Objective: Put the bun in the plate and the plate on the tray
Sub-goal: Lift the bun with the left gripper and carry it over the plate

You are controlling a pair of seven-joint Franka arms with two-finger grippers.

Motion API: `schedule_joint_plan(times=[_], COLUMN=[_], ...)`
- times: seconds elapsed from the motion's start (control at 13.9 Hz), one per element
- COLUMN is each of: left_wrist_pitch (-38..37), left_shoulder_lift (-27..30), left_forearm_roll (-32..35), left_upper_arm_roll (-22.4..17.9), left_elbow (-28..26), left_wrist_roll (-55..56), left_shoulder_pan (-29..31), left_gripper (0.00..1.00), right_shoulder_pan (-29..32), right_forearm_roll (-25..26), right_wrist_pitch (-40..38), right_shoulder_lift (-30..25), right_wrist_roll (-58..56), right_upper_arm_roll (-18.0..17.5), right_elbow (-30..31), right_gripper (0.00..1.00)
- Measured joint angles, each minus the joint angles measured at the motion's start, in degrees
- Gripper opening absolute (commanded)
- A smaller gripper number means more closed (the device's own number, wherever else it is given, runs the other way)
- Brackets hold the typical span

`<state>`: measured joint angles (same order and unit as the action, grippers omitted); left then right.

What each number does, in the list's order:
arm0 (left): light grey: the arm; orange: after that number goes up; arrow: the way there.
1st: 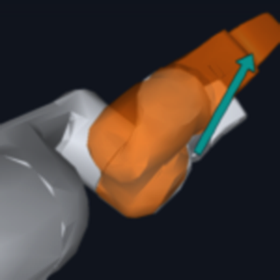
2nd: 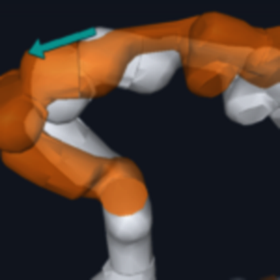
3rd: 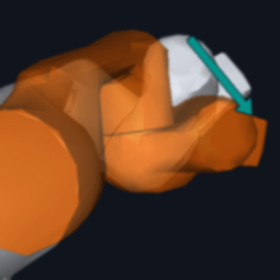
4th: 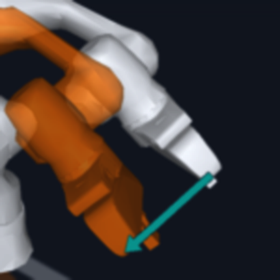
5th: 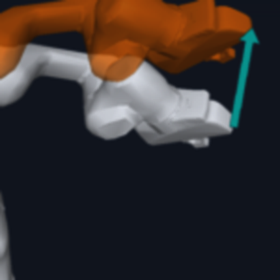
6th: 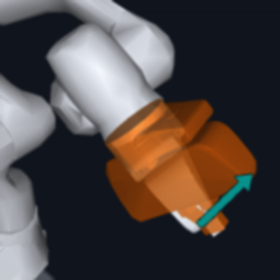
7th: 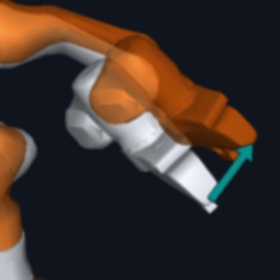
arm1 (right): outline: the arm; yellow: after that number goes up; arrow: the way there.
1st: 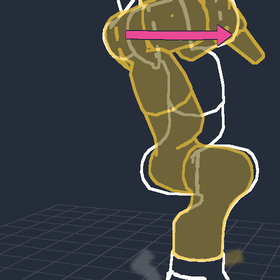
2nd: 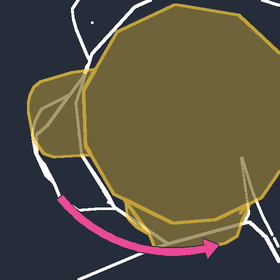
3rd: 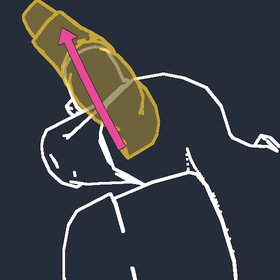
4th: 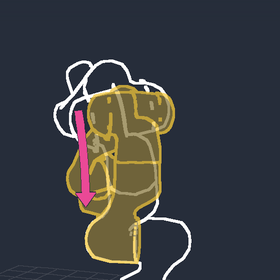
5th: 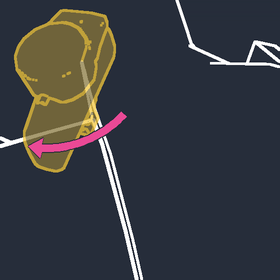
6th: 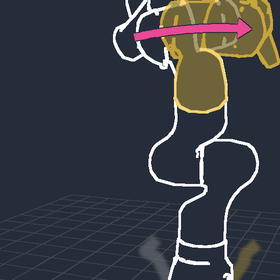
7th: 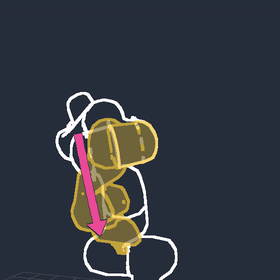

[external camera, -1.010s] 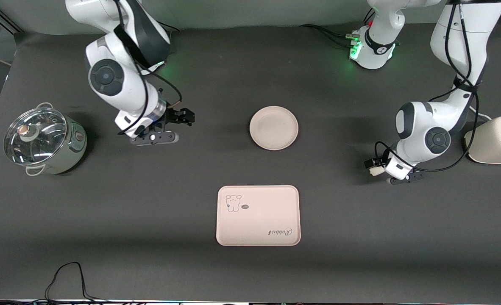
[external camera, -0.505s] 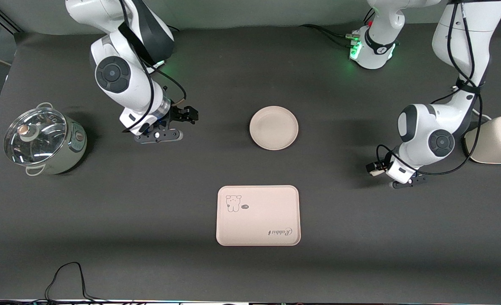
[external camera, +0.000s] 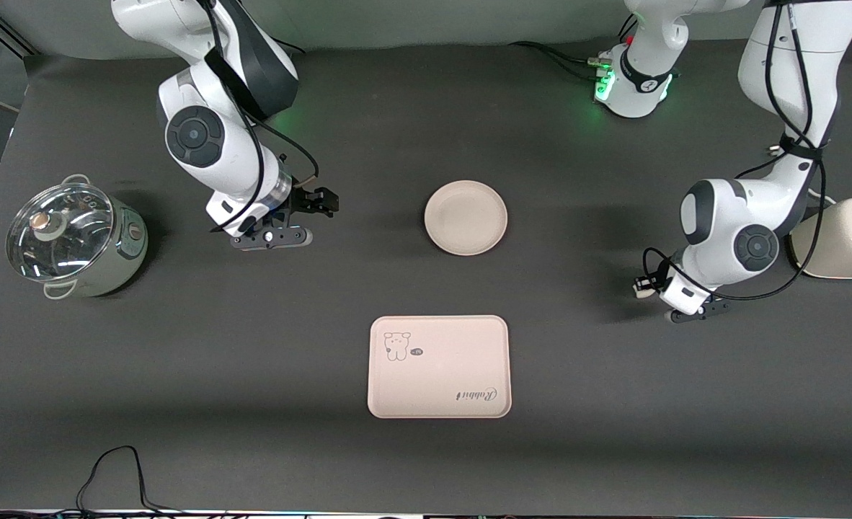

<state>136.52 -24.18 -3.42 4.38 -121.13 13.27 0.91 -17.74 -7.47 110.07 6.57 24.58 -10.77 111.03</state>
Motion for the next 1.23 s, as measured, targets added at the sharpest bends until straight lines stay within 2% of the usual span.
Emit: schedule_joint_plan(times=[0.22, 0.51, 0.65, 0.79, 0.94, 1.08, 1.23], left_wrist_pitch=[-13.98, -41.44, -51.44, -55.04, -55.2, -54.18, -50.07], left_shoulder_lift=[5.1, 20.91, 26.93, 29.88, 30.21, 29.17, 27.64], left_forearm_roll=[0.0, -0.03, -0.04, -0.08, -0.84, -2.52, -2.96], left_upper_arm_roll=[-0.02, -0.56, -1.53, -1.94, -1.16, 1.69, 6.33], left_elbow=[4.41, 13.96, 19.13, 21.61, 21.83, 21.8, 21.32], left_wrist_roll=[-0.02, -0.01, -0.02, -0.01, 1.48, 7.05, 15.84], left_shoulder_pan=[0.18, 0.28, 0.46, 0.59, 0.36, -0.69, -3.0], left_gripper=[0.24, 0.24, 0.26, 0.26, 0.26, 0.26, 0.26], right_shoulder_pan=[-0.05, -0.83, -1.82, -2.05, -2.09, -2.68, -3.11], right_forearm_roll=[-2.83, -3.74, -3.74, -3.75, -3.75, -3.75, -3.75], right_wrist_pitch=[1.58, 5.56, 6.18, 6.88, 7.36, 8.75, 10.54], right_shoulder_lift=[1.15, 3.88, 4.34, 4.59, 4.84, 5.29, 6.06], right_wrist_roll=[0.03, 3.67, 5.34, 5.87, 6.98, 8.0, 8.57], right_upper_arm_roll=[-0.14, -0.44, -0.71, -0.7, -0.69, -0.71, -0.8], right_elbow=[0.08, 0.09, 0.07, 0.08, 0.07, 0.07, 0.06], right_gripper=[1.0, 1.0, 1.0, 1.0, 1.0, 1.0, 1.0])
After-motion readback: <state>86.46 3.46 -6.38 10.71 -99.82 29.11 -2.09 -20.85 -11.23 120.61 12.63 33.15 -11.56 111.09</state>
